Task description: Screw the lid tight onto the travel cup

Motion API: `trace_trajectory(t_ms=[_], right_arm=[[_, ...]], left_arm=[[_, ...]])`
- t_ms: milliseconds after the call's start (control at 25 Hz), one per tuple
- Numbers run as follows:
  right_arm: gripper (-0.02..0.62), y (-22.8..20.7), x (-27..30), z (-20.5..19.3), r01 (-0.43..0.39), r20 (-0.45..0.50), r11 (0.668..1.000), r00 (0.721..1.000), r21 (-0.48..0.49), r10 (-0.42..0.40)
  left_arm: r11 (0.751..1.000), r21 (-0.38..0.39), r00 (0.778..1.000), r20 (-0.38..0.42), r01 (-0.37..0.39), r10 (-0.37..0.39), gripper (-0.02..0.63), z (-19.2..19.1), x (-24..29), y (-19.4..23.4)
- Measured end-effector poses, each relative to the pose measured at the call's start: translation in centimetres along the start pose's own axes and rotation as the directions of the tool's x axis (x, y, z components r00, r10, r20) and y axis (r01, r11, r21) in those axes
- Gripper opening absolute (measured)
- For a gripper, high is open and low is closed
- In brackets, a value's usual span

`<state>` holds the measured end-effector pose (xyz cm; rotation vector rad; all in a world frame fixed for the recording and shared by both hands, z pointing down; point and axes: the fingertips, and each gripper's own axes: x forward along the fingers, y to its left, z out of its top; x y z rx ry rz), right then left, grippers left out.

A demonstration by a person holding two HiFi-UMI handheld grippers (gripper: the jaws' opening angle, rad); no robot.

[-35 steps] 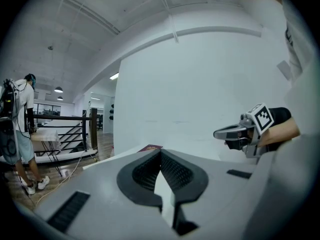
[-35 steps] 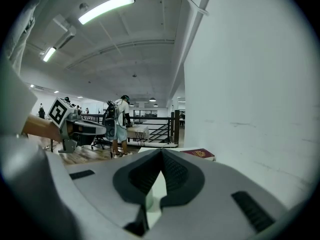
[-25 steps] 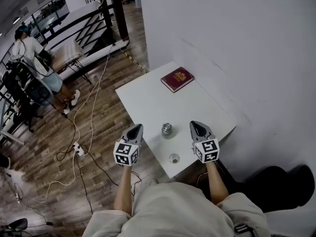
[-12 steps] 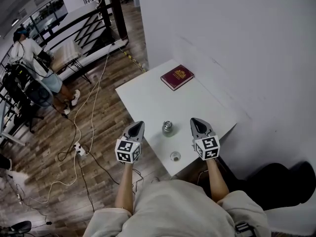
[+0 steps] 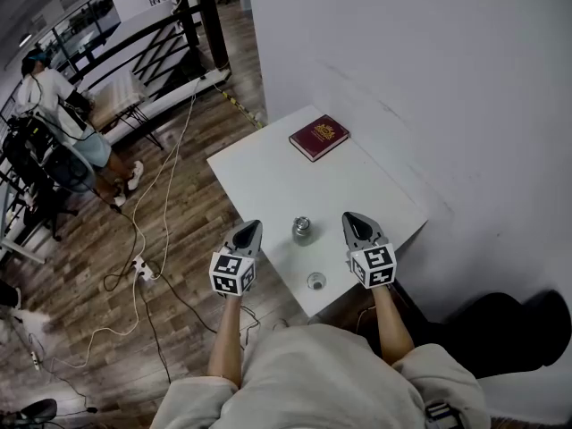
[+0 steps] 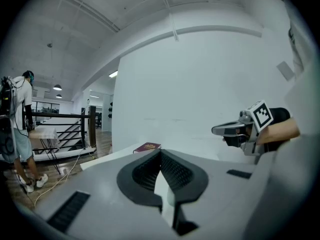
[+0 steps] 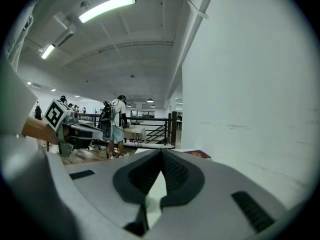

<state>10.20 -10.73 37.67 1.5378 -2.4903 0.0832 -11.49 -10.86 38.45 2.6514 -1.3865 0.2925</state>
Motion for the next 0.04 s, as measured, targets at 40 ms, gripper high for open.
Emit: trace_trajectory(t_ms=[40], right_arm=[[0.000, -0.02, -0.01, 0.03, 0.000, 0.000, 1.000, 1.000, 0.001, 0.000]], left_arm=[[1.000, -0.001, 1.000, -0.001, -0.001, 0.001, 0.007, -0.01, -0.02, 0.02]])
